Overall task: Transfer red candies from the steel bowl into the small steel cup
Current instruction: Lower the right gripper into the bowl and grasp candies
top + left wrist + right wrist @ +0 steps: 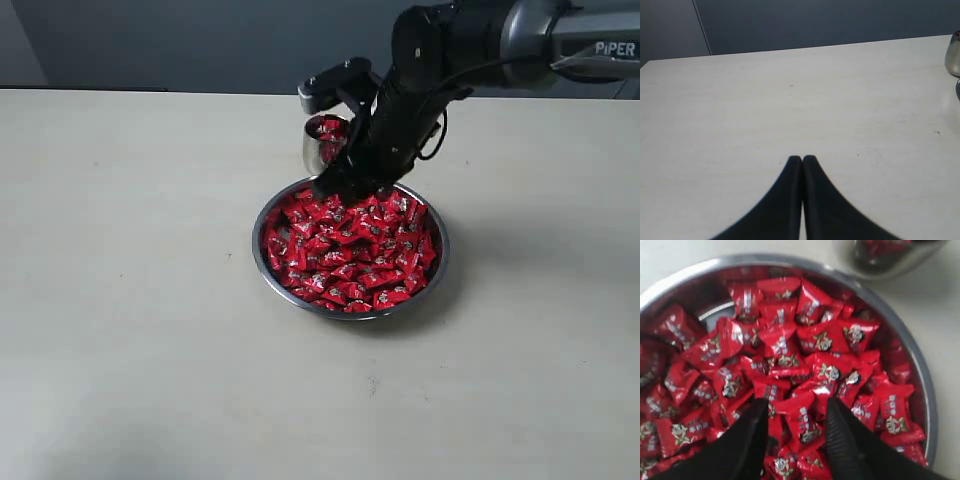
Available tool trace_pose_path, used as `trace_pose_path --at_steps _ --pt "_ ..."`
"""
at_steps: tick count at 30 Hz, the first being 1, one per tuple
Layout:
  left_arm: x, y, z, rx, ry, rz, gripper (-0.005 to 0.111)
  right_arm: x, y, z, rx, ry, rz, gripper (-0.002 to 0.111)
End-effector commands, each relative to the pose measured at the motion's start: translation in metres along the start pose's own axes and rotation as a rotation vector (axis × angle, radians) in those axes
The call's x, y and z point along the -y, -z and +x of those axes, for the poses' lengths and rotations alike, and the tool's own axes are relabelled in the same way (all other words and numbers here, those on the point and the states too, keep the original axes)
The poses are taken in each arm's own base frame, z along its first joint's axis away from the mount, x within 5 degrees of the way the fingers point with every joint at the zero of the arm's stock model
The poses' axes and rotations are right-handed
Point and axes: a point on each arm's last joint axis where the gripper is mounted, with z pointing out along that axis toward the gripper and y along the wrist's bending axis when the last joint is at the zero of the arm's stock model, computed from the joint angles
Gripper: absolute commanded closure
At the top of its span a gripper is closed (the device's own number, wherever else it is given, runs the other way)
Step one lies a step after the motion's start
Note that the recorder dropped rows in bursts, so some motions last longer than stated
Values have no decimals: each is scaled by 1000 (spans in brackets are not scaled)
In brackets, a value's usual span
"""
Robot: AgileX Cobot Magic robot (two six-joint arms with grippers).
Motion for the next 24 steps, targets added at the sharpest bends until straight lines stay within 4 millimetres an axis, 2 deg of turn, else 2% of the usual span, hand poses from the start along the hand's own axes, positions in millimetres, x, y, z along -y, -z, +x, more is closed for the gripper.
trace_pose_path --at_steps 1,9,11,12,13,15,20,24 --pt "0 1 -3 19 -2 6 106 0 -7 15 -28 27 17 71" --pt "0 1 -3 19 -2 6 106 -1 -25 32 4 44 36 72" --pt "0 1 -3 19 -2 6 106 0 -28 33 14 45 41 87" --pt "0 1 -3 19 -2 6 106 0 -28 33 16 45 41 107" --pt "0 1 -3 19 -2 6 106 0 -28 32 19 45 42 108" --pt "0 1 -3 19 -2 6 106 0 -20 31 28 48 44 108" --pt "0 1 -3 19 -2 6 106 -2 19 23 97 53 57 108" --pt "0 1 -3 19 -2 6 106 -3 22 24 91 53 55 108"
